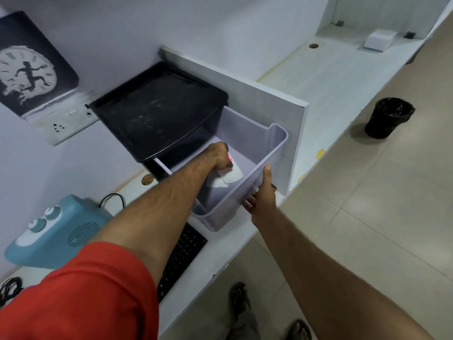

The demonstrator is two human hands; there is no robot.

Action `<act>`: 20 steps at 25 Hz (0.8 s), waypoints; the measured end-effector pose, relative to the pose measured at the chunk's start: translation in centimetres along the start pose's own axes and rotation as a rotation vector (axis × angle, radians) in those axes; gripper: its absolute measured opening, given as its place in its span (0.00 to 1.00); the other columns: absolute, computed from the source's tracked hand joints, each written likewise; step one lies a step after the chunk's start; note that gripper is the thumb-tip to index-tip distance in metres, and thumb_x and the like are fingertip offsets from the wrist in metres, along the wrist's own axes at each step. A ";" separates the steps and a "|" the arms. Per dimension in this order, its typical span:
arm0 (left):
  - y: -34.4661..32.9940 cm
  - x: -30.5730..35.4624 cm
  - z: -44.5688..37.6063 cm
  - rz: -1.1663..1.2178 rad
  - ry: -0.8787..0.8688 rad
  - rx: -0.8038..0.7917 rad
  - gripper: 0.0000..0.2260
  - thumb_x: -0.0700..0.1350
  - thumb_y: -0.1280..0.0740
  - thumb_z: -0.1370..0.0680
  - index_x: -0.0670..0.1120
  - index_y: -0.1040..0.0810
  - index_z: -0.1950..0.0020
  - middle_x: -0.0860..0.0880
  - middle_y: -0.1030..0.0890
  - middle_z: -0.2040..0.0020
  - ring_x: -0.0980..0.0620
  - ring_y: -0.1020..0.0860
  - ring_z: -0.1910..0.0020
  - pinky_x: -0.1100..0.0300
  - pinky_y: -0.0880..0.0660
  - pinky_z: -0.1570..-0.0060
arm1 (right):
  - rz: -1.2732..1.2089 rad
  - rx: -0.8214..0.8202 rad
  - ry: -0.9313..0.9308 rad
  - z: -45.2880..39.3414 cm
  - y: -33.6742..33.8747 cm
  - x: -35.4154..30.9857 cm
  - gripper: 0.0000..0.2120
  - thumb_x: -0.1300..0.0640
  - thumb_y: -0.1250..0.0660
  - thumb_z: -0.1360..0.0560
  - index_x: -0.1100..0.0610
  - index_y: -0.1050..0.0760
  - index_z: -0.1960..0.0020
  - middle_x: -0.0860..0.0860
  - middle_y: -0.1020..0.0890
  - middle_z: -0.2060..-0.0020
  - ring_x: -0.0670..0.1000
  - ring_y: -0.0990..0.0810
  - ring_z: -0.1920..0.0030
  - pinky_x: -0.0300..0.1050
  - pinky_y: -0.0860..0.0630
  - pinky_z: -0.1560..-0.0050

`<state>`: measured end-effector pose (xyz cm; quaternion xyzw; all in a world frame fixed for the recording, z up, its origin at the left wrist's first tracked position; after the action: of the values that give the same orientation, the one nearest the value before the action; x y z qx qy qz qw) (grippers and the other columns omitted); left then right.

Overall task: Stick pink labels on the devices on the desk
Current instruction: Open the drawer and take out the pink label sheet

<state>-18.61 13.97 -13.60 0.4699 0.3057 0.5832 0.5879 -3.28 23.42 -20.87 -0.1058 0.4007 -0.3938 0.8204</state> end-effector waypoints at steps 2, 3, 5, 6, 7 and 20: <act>-0.9 0.4 -1.5 -0.189 -0.086 -0.020 0.27 0.51 0.23 0.31 0.44 0.27 0.36 0.43 0.23 0.37 0.41 0.23 0.41 0.50 0.24 0.42 | -0.014 0.034 0.018 -0.5 0.0 0.4 0.50 0.19 0.38 0.38 0.50 0.32 0.26 0.55 0.20 0.35 0.60 0.19 0.39 0.61 0.20 0.40; -1.2 0.6 -2.0 -0.293 -0.126 -0.025 0.28 0.52 0.23 0.32 0.45 0.27 0.36 0.43 0.24 0.37 0.40 0.24 0.41 0.48 0.24 0.43 | -0.021 0.053 0.021 -0.8 -0.1 0.6 0.53 0.18 0.37 0.42 0.50 0.32 0.26 0.55 0.20 0.35 0.61 0.19 0.39 0.62 0.20 0.40; -1.9 1.0 -2.6 -0.444 -0.213 -0.045 0.27 0.50 0.23 0.33 0.48 0.29 0.37 0.42 0.26 0.38 0.39 0.24 0.42 0.47 0.24 0.47 | -0.041 0.087 0.043 -1.2 -0.1 0.8 0.52 0.18 0.37 0.42 0.50 0.31 0.28 0.54 0.20 0.36 0.60 0.19 0.40 0.62 0.20 0.41; -2.3 1.2 -2.8 -0.500 -0.264 -0.056 0.26 0.47 0.24 0.32 0.49 0.29 0.38 0.42 0.26 0.39 0.39 0.25 0.42 0.48 0.25 0.50 | -0.052 0.100 0.053 -1.3 -0.2 0.9 0.50 0.19 0.37 0.41 0.50 0.30 0.29 0.54 0.19 0.37 0.60 0.19 0.41 0.62 0.19 0.42; -2.5 1.5 -2.6 -0.549 -0.303 -0.067 0.23 0.44 0.26 0.32 0.50 0.28 0.39 0.42 0.27 0.40 0.40 0.25 0.43 0.49 0.26 0.52 | -0.059 0.111 0.057 -1.4 -0.2 0.9 0.49 0.19 0.37 0.41 0.50 0.29 0.30 0.54 0.19 0.39 0.60 0.18 0.41 0.61 0.18 0.44; -1.7 4.0 -1.0 -0.976 -0.480 0.106 0.08 0.42 0.35 0.24 0.47 0.20 0.46 0.46 0.19 0.45 0.44 0.24 0.46 0.50 0.29 0.46 | -0.052 0.133 0.054 -0.9 -0.4 0.8 0.51 0.19 0.36 0.46 0.51 0.25 0.33 0.54 0.16 0.42 0.59 0.17 0.43 0.60 0.17 0.46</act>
<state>-18.30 18.30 -14.75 0.4225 0.3744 0.1026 0.8190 -3.87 22.69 -21.70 -0.0509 0.3927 -0.4435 0.8040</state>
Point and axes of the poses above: each hand's wrist, its own z-axis away from the middle knuckle, its own y-axis out of the back of the hand, x = y × z, the point moved 4 cm from there along -z, towards the middle knuckle
